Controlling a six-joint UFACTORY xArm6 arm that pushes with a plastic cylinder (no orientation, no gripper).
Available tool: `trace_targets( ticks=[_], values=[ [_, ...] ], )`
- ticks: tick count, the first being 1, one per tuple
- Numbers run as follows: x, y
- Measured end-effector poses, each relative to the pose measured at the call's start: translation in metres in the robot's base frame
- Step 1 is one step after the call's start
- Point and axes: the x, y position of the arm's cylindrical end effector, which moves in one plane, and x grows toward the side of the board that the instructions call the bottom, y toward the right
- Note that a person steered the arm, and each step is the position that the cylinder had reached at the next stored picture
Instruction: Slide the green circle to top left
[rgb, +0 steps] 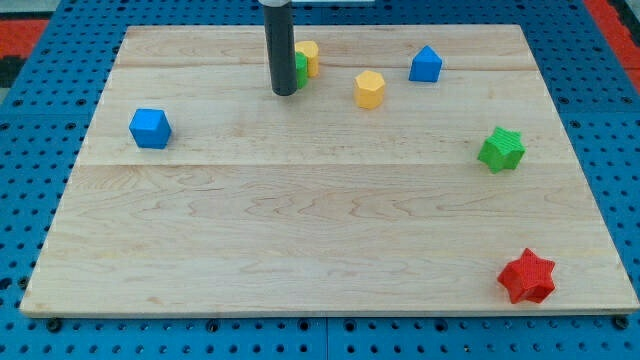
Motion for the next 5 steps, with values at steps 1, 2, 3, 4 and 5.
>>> trace_targets(
  ticks=[1, 2, 3, 4, 5],
  values=[
    [0.000, 0.039],
    [-0.035, 0.035],
    [-0.048, -0.056],
    [-0.125, -0.084],
    [-0.128, -0.079]
  ],
)
